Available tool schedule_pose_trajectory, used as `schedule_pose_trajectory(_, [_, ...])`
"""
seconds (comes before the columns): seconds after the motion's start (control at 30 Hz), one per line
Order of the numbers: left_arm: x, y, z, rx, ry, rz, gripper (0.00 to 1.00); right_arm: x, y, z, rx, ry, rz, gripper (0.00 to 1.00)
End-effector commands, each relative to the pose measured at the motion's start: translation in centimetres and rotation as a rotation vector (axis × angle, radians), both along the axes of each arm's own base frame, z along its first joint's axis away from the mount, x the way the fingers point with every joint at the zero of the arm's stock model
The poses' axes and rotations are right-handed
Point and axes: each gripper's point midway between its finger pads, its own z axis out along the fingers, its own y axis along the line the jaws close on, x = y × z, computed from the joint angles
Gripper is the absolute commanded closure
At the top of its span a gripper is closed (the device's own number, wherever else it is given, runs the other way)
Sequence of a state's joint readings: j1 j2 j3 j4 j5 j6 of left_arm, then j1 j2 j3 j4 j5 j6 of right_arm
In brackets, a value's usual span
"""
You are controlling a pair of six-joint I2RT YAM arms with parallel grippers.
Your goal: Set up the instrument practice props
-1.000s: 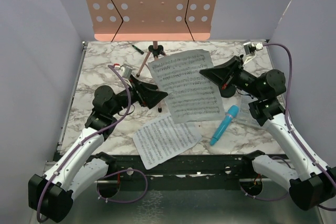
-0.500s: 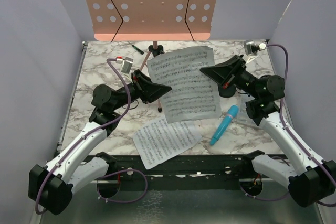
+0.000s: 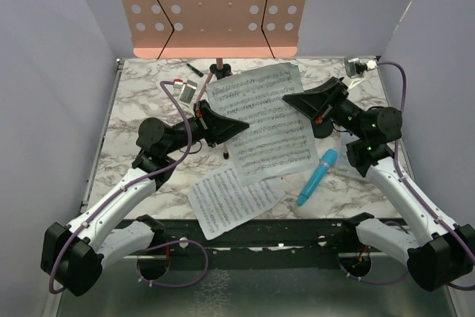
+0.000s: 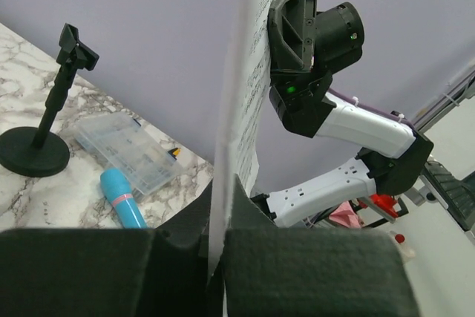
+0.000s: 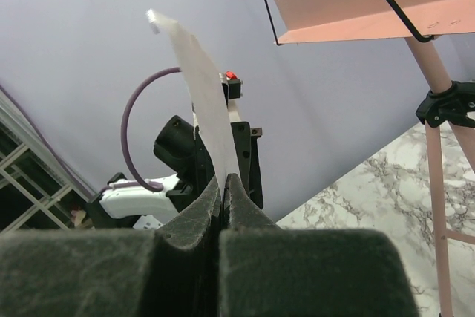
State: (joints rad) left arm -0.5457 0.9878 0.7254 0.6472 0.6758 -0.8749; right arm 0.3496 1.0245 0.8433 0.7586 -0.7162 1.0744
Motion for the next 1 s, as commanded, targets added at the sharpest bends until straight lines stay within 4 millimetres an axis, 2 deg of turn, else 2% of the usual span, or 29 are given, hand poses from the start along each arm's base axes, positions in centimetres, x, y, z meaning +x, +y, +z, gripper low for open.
schedule_pose_trajectory(0.0, [-0.9,0.0,1.2,-0.016,-0.054,-0.026,1.0,-0.3,-0.2,-0.3,-0.019,-0.013,-0.012,1.0])
schedule_pose_trajectory(0.1, [-0.7,0.1,1.3,-0.02,-0.053,-0.017,1.0,0.0,-0.2,-0.8,-0.046,-0.005,-0.028,0.94])
schedule_pose_trajectory(0.4, [0.0,0.0,0.9,0.028,-0.093,0.02,1.0,0.8,-0.5,-1.6,-0.162,-0.023,-0.107,0.59])
schedule_pose_trajectory(0.5, [0.4,0.1,0.8,0.085,-0.119,0.046,1.0,1.2,-0.9,-1.5,-0.205,-0.026,-0.149,0.5])
schedule_pose_trajectory(0.67, [1.4,0.6,0.9,0.197,-0.16,0.119,1.0,1.9,-1.7,-0.7,-0.28,-0.043,-0.234,0.27])
schedule_pose_trajectory(0.83, [2.4,1.7,2.1,0.277,-0.196,0.208,1.0,2.3,-2.7,0.6,-0.329,-0.06,-0.309,0.13])
schedule_pose_trajectory(0.97, [2.3,2.2,4.1,0.266,-0.236,0.241,1.0,2.4,-2.8,2.0,-0.353,-0.072,-0.314,0.1])
